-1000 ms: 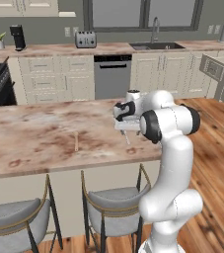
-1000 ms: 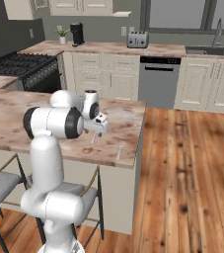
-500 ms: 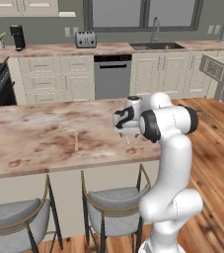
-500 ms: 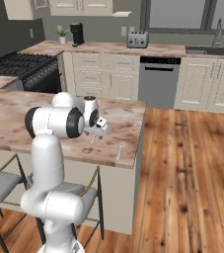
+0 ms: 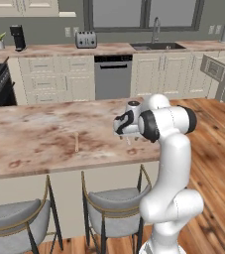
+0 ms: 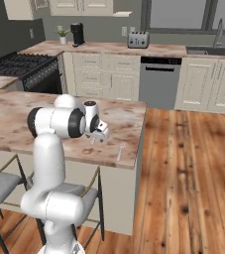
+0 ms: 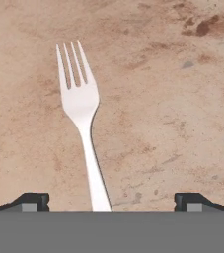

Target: Pick up the metallic utensils from the counter and place them in the open drawer. Make sure not to pick up any wooden utensils.

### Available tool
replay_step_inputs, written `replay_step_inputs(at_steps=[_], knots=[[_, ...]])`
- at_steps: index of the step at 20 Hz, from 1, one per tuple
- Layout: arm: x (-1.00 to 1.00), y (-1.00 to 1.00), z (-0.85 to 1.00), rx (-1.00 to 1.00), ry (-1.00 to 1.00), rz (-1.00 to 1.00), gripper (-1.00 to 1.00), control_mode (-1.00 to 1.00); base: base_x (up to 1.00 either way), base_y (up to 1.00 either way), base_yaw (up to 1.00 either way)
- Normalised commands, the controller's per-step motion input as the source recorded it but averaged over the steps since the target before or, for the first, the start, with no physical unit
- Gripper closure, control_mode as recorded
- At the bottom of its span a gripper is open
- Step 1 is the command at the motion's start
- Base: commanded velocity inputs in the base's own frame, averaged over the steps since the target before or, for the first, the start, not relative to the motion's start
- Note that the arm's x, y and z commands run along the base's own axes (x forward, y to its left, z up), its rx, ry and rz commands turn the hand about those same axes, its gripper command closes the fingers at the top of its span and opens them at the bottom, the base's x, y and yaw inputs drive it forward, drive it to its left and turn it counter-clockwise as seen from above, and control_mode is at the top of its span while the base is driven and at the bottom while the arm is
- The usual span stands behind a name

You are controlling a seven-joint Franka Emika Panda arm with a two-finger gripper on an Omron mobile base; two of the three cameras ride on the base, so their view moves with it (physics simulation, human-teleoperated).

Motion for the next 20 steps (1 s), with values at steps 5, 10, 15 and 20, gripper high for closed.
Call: replay_step_inputs(at_steps=[5,10,15,20], knots=[[0.28,0.0,-0.31,0.0,0.0,0.0,-1.0,-1.0,0.0,0.0,0.0],[0.12,0.0,-0.35,0.0,-0.06,0.0,-1.0,-1.0,0.0,0.0,0.0],[0.16,0.01,-0.42,0.0,-0.05,0.0,-1.0,-1.0,0.0,0.0,0.0],[0.15,0.0,-0.45,0.0,-0.04,0.0,-1.0,-1.0,0.0,0.0,0.0]])
